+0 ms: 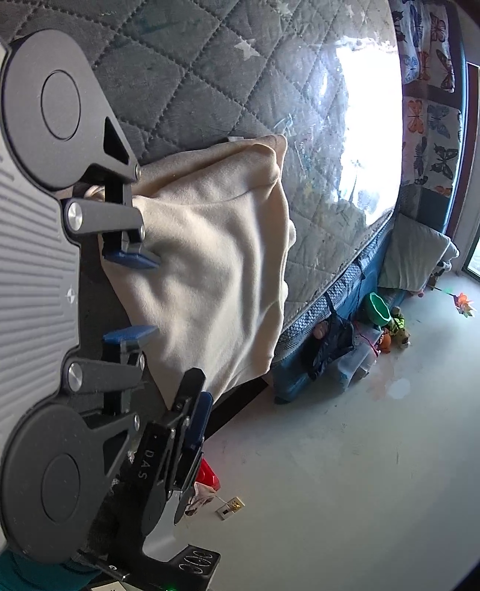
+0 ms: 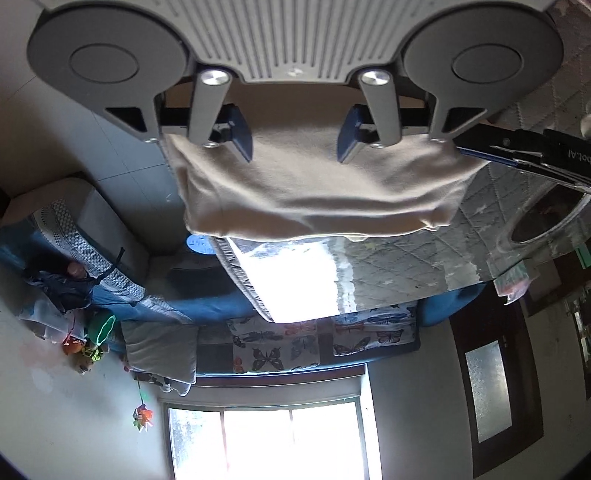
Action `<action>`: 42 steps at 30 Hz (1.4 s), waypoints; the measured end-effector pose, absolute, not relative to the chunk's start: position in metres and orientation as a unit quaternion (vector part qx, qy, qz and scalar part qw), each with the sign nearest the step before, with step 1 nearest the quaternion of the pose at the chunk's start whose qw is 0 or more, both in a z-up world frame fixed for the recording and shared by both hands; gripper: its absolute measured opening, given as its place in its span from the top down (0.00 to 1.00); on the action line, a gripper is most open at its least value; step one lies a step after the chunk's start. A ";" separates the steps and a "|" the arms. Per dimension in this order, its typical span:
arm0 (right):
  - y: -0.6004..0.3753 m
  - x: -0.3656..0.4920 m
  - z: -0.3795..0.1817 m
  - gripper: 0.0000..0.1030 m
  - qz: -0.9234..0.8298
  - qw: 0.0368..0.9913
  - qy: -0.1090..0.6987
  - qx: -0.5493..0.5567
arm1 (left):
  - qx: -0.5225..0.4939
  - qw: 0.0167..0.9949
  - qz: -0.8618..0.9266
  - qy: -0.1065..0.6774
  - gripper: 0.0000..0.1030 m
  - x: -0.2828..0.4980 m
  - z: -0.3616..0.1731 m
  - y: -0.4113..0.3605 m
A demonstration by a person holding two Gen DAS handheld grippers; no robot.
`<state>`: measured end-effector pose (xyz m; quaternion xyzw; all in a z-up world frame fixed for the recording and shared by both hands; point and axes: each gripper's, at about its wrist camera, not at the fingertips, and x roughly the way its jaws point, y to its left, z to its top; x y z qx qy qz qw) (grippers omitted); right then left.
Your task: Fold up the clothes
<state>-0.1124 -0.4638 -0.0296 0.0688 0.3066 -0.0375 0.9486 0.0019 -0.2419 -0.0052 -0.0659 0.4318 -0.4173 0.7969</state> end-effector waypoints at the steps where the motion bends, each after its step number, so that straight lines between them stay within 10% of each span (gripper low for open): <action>1: -0.462 -0.113 -0.029 0.44 -0.037 0.949 0.306 0.069 | -0.063 0.798 -0.417 0.430 0.56 0.000 -0.004 -0.241; 20: -0.428 -0.147 -0.029 0.01 -0.064 0.956 0.278 0.076 | -0.026 0.831 -0.400 0.386 0.03 -0.037 0.005 -0.212; 42: -0.392 -0.184 -0.025 0.00 -0.078 0.961 0.259 0.056 | -0.029 0.854 -0.366 0.369 0.00 -0.080 -0.002 -0.178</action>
